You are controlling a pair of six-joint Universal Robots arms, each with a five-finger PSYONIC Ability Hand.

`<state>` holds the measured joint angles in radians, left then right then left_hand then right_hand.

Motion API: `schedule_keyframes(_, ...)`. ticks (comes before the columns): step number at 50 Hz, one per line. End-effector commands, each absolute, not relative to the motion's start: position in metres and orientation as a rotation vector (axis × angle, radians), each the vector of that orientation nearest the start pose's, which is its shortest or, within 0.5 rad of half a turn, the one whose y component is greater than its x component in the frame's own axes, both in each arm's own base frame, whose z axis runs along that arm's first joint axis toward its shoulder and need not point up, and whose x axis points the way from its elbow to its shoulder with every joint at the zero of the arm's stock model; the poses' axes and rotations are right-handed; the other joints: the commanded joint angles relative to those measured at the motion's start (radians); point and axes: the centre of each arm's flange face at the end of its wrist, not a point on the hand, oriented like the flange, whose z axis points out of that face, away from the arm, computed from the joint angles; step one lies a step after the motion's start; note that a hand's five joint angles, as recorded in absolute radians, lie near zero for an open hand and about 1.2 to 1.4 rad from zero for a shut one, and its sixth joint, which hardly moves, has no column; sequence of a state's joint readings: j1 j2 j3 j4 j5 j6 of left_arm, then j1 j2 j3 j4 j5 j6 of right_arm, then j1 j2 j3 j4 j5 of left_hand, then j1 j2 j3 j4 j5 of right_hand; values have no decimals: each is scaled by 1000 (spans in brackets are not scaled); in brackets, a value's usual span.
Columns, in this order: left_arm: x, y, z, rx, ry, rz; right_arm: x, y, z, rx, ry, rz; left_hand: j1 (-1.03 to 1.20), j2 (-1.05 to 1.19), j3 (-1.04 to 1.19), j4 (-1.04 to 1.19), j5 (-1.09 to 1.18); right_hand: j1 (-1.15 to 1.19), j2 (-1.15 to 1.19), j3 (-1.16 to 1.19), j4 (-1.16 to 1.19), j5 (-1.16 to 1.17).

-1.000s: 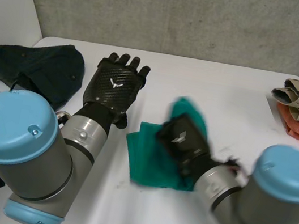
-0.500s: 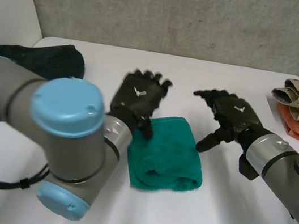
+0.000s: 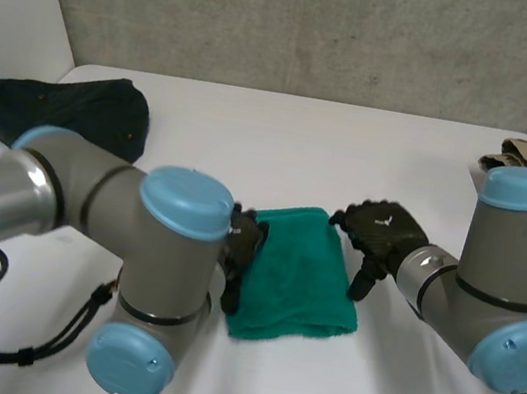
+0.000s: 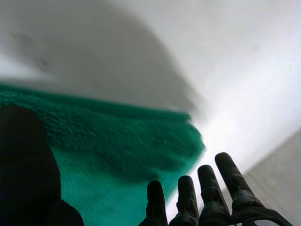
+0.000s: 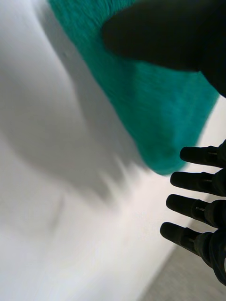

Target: Fold the laundry.

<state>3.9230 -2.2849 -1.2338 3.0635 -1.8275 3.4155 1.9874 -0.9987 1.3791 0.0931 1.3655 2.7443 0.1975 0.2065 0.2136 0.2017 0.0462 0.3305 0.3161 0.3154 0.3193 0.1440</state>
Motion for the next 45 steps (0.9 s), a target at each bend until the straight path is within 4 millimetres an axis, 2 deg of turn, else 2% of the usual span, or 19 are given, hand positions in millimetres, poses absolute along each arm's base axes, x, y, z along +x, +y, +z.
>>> schedule_keyframes(1, -359, -207, 206, 1094, 2325, -1991, 296, -247, 192, -1257, 2001, -1879, -7, -16, -24, -12, -31, 4, 19, 19, 15, 16)
schedule_keyframes(4, -356, -205, 224, 1067, 2295, -2069, 296, -229, 190, -1320, 1938, -1913, -10, -19, -26, -15, -34, -16, -2, -1, -5, -4)
schedule_keyframes(7, -355, -201, 235, 1078, 2274, -2135, 295, -210, 173, -1367, 1923, -1868, -10, -19, -26, -15, -34, -22, -8, -7, -11, -10)
schedule_keyframes(13, -353, -199, 238, 1146, 2290, -2169, 297, -184, 146, -1409, 1914, -1783, -10, -19, -26, -15, -34, -28, -14, -13, -17, -16)
schedule_keyframes(17, -353, -201, 235, 1157, 2310, -2165, 299, -189, 124, -1407, 1927, -1776, -10, -19, -26, -15, -34, -22, -8, -7, -11, -10)
schedule_keyframes(26, -353, -201, 229, 1138, 2363, -2153, 307, -202, 106, -1413, 1905, -1801, -10, -19, -26, -15, -34, 10, 24, 25, 21, 22)
schedule_keyframes(41, -352, -200, 229, 1137, 2366, -2148, 326, -231, 108, -1371, 1830, -1896, -5, -14, -21, -9, -28, 221, 236, 236, 232, 233)
schedule_keyframes(44, -352, -199, 230, 1140, 2364, -2154, 333, -241, 109, -1363, 1819, -1914, -7, -17, -24, -12, -31, 321, 335, 336, 332, 333)
schedule_keyframes(45, -352, -199, 231, 1137, 2362, -2155, 335, -245, 106, -1361, 1820, -1917, -7, -17, -24, -12, -31, 487, 501, 502, 498, 499)
